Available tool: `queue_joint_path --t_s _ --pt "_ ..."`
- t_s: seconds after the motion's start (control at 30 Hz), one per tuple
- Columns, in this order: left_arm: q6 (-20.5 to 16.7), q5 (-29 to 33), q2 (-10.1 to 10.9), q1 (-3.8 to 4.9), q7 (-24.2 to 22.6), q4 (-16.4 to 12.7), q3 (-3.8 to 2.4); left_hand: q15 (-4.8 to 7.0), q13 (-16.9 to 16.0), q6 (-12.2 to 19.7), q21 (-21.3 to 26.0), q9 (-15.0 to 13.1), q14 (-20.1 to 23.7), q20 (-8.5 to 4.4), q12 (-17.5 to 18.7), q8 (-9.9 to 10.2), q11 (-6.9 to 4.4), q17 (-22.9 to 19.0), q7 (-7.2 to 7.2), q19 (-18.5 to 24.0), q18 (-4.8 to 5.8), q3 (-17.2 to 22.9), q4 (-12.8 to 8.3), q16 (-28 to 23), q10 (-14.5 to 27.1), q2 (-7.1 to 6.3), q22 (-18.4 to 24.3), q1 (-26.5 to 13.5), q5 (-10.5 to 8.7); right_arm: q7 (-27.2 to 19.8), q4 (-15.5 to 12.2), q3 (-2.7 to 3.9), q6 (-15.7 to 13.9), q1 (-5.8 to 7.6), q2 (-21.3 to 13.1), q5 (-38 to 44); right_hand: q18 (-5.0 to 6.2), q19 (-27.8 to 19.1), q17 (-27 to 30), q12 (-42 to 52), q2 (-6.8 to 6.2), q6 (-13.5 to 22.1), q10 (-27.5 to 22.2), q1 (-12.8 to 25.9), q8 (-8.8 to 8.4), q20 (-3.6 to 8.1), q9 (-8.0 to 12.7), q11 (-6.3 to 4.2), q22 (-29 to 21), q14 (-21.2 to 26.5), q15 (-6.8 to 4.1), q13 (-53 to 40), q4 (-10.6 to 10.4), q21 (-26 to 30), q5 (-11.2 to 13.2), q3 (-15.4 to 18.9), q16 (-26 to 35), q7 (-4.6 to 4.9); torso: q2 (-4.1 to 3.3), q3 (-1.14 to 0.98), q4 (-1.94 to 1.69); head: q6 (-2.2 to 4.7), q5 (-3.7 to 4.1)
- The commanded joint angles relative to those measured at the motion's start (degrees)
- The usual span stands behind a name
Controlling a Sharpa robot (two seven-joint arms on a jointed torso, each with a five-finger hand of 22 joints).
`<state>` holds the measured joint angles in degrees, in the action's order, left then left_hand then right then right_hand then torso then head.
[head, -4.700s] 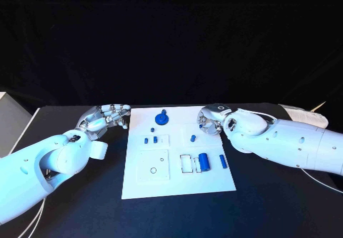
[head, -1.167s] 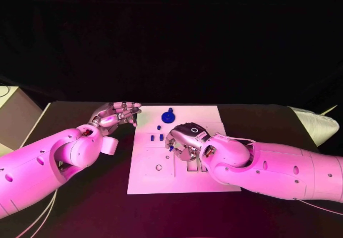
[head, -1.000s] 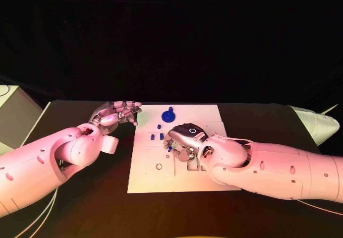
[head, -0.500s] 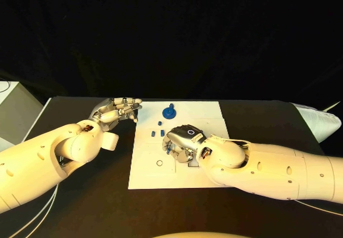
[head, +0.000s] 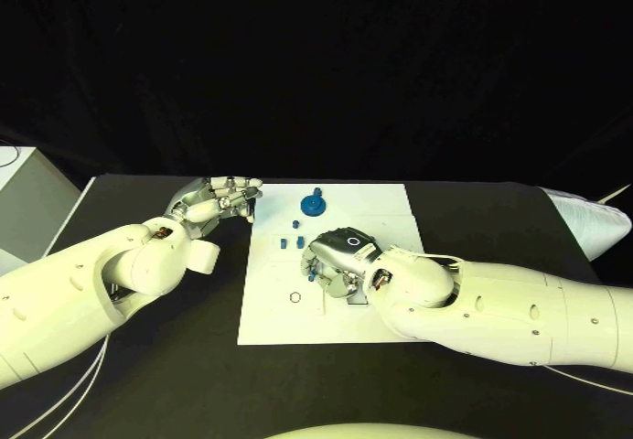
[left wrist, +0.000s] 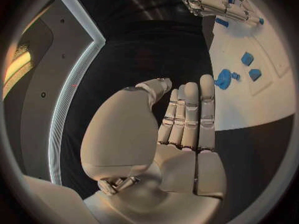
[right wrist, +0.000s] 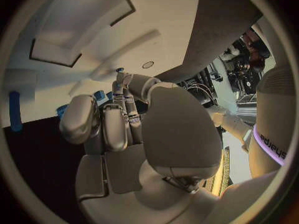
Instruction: Assemble the parts on the task board
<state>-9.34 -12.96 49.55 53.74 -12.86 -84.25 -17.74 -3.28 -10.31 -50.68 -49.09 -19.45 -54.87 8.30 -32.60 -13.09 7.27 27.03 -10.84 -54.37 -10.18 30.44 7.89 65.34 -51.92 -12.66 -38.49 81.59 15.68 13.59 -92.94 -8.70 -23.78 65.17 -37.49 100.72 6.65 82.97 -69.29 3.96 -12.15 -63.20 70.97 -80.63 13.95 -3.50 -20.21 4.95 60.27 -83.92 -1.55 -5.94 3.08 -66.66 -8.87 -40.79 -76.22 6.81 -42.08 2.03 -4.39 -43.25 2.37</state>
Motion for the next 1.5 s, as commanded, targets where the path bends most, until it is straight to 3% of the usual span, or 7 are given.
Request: queue_joint_path --t_s 0.03,0.6,0.9,1.13,1.3,1.4,1.5 --pt "0.7 0.3 0.0 0.01 -0.1 -0.1 -0.04 0.18 0.1 -0.2 0.3 -0.1 0.2 0.06 -0.1 0.0 -0.11 0.0 -0.02 -0.5 -0.41 -0.3 0.1 -0.2 0.5 -0.08 0.1 0.6 0.00 -0.5 -0.1 -0.03 1.3 -0.09 0.1 1.0 -0.95 -0.4 0.0 0.5 0.61 -0.3 3.2 0.0 0.12 0.07 -0.1 -1.93 0.0 -2.5 -0.39 -2.0 0.1 -0.1 -0.3 -0.2 -0.2 0.13 -0.04 0.01 0.02 -0.03 -0.08" --pt "0.8 0.3 0.1 0.01 0.0 -0.2 -0.04 0.19 0.1 -0.2 0.3 -0.1 0.2 0.05 -0.2 0.0 -0.12 -0.1 0.00 -0.5 -0.41 -0.4 0.1 -0.3 0.5 -0.02 0.1 0.6 0.00 -1.5 1.4 -0.50 2.7 -0.77 1.6 0.8 -0.89 -1.0 1.0 -0.4 -0.21 1.0 1.0 2.4 -0.54 -0.52 -0.2 -1.27 -0.2 -2.3 0.32 -1.8 -0.3 0.3 0.0 1.0 0.0 0.69 0.01 0.05 0.00 -0.29 -0.09" --pt "0.8 0.3 0.2 0.01 -0.1 -0.2 -0.04 0.19 0.1 -0.2 0.3 -0.1 0.2 0.05 -0.2 0.0 -0.12 -0.1 0.00 -0.5 -0.41 -0.4 0.1 -0.3 0.5 -0.02 0.1 0.6 0.00 -2.4 1.2 -0.60 1.5 -1.05 1.1 0.0 -0.55 -1.8 2.5 -0.5 -2.80 4.4 -6.3 5.3 -2.60 -1.91 0.1 0.30 -1.7 -1.9 1.66 0.8 -2.0 2.0 0.7 3.5 0.5 1.51 0.05 0.03 0.01 -0.15 -0.05" --pt "0.8 0.3 0.3 0.01 0.0 -0.2 -0.04 0.19 0.1 -0.3 0.4 -0.1 0.2 0.06 -0.2 0.0 -0.13 -0.1 0.02 -0.5 -0.40 -0.4 0.1 -0.3 0.5 0.01 0.1 0.6 -0.01 -2.5 1.2 -0.61 0.1 -1.07 0.6 -0.2 0.12 -2.8 3.6 -0.3 -1.46 6.4 -15.1 2.1 -4.77 -2.80 0.9 1.45 -4.9 -1.5 2.51 2.2 -2.1 5.3 0.2 10.5 0.3 1.89 0.05 0.02 0.02 0.08 0.02" --pt "0.9 0.3 0.3 0.01 0.0 -0.1 -0.04 0.19 0.1 -0.3 0.4 -0.1 0.2 0.06 -0.2 0.0 -0.13 -0.1 0.02 -0.5 -0.40 -0.4 0.1 -0.3 0.5 0.01 0.1 0.6 -0.01 -2.7 1.0 -0.61 -1.2 -1.07 0.2 -0.3 0.70 -3.7 5.6 -0.2 -0.05 8.4 -19.3 -2.4 -7.35 -3.39 2.5 2.37 -8.1 -0.9 3.23 2.3 -4.8 8.6 -0.2 19.6 0.8 0.89 0.01 -0.02 0.01 0.27 0.13" --pt "1.0 0.3 0.2 0.01 0.1 0.0 -0.04 0.20 0.1 -0.3 0.4 -0.2 0.2 0.05 -0.2 -0.1 -0.14 -0.2 0.04 -0.6 -0.40 -0.4 0.2 -0.3 0.4 0.04 0.2 0.6 -0.01 -2.7 0.8 -0.60 -2.1 -1.07 -0.2 -0.4 1.06 -4.1 6.8 0.0 -0.24 9.3 -21.5 -6.3 -8.63 -3.68 3.3 2.81 -10.2 -0.5 3.56 2.3 -8.9 10.8 -0.3 24.4 1.2 0.40 0.03 -0.01 0.02 0.38 0.16" --pt "1.1 0.3 0.2 0.01 0.2 0.0 -0.04 0.21 0.1 -0.3 0.4 -0.2 0.1 0.03 -0.2 -0.1 -0.15 -0.2 0.06 -0.7 -0.43 -0.5 0.2 -0.2 0.4 0.11 0.2 0.6 -0.02 -2.7 0.5 -0.57 -2.9 -1.06 -0.8 -0.5 1.28 -4.2 7.6 0.2 -1.08 9.0 -23.3 -10.7 -9.19 -3.87 3.7 3.10 -11.6 -0.2 3.79 2.2 -15.1 12.4 -0.3 27.0 1.1 -0.12 0.05 0.00 0.06 0.51 0.18"
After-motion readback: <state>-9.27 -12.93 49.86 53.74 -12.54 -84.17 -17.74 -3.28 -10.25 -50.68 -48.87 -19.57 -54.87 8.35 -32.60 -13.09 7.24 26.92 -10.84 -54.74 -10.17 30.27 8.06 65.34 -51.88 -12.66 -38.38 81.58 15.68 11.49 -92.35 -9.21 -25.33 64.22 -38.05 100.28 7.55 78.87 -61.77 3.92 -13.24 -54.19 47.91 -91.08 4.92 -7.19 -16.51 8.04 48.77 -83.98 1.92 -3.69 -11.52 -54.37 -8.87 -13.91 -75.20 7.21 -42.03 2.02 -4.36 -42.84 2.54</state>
